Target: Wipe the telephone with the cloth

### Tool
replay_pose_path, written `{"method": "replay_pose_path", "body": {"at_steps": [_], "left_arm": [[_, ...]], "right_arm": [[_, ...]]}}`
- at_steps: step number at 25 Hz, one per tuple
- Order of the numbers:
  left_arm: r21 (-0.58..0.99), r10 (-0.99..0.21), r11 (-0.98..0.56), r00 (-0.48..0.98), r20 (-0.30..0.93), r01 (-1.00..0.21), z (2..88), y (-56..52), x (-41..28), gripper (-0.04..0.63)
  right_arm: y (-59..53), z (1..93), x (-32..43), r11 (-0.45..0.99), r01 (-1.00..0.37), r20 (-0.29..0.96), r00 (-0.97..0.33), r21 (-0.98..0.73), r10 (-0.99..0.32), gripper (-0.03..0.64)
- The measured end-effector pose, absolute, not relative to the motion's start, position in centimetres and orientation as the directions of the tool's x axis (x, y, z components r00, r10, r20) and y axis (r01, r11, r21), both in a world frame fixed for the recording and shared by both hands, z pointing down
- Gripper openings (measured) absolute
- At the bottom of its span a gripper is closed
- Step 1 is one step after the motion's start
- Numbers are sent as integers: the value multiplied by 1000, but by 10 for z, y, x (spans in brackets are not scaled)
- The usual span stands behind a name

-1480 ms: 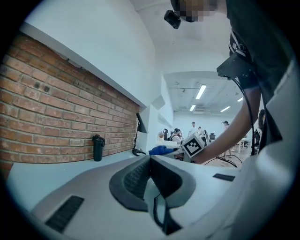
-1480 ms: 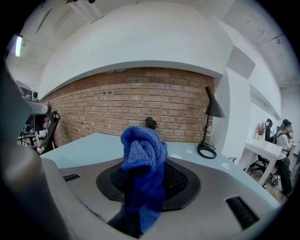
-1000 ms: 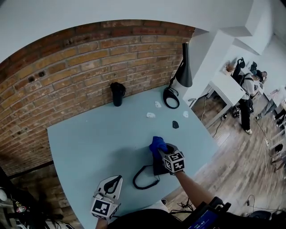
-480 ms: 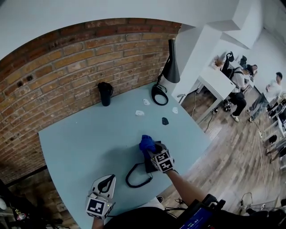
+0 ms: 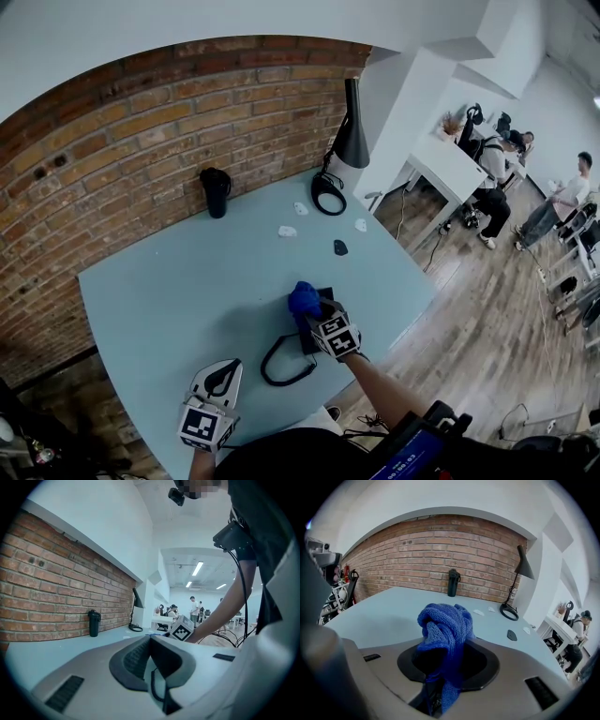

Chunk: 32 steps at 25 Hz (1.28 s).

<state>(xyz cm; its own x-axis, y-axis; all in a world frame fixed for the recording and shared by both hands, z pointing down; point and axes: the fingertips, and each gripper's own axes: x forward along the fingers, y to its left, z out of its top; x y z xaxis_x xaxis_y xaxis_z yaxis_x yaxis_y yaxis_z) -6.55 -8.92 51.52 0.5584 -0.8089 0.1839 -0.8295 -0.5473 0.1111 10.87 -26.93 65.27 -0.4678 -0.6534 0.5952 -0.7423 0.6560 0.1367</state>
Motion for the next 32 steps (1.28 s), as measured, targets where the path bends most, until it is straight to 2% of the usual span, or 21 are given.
{"method": "replay_pose_path", "body": {"at_steps": [32], "left_arm": [[108,-760,-609,617,203,-786,522,-76,-51,14]], "right_arm": [[-220,680,110,657,-750,640,-467,79,-610,143]]}}
